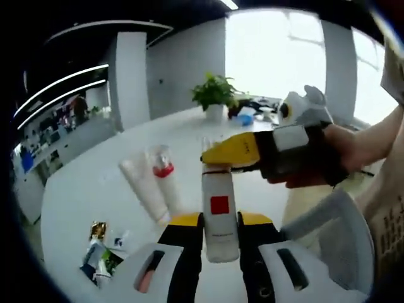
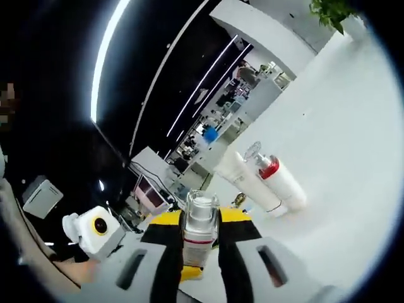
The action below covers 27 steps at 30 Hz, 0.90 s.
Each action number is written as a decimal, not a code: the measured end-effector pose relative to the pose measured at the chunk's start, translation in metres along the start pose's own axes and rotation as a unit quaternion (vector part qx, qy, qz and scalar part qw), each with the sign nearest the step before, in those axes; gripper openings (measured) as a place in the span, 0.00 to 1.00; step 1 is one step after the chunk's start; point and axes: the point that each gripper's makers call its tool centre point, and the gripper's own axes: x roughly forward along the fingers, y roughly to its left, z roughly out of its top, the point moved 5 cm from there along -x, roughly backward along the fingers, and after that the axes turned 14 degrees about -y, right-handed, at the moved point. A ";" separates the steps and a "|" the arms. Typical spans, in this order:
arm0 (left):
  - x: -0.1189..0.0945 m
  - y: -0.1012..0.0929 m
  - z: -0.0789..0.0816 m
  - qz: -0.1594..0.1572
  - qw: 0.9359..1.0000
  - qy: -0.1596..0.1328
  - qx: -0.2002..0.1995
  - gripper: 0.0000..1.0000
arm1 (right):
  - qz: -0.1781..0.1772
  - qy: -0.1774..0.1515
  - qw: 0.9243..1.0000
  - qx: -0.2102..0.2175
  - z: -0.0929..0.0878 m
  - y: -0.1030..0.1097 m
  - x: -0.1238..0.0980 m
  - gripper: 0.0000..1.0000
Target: Arrange the skincare products in the storage area until every visible bottle or jar stands upright without overlapping.
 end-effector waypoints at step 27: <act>0.009 -0.029 0.002 -0.242 0.966 0.042 -0.079 0.23 | 0.271 0.151 0.946 -0.099 0.021 0.038 -0.014 0.18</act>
